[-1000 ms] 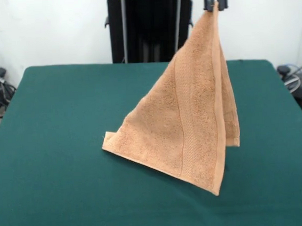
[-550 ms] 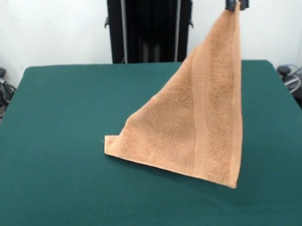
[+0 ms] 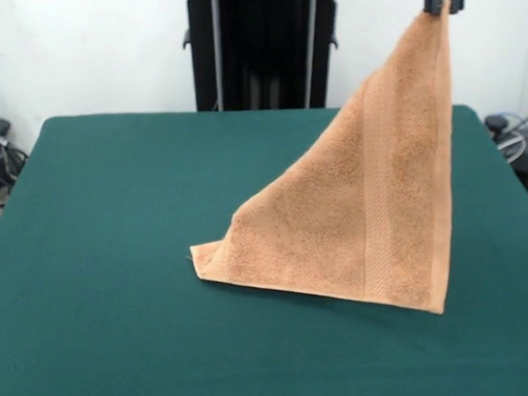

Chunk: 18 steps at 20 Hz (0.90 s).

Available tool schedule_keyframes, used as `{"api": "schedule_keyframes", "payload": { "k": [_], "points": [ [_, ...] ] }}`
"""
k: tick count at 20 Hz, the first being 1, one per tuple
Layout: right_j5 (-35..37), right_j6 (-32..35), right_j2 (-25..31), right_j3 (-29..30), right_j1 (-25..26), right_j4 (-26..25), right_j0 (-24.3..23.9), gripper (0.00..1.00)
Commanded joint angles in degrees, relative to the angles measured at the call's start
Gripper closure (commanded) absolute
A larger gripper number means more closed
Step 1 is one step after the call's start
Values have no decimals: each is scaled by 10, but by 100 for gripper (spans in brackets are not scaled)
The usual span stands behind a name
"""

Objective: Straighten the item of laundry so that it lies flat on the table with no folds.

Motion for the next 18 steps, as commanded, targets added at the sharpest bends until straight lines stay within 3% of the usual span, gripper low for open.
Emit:
{"api": "schedule_keyframes", "payload": {
  "k": [1, 9, 18],
  "points": [
    [44, 187, -44, 17, 54, 19, 37, 100],
    [29, 189, -69, 0, 83, 35, 66, 100],
    [105, 120, -68, -101, 125, 25, 17, 100]
  ]
}}
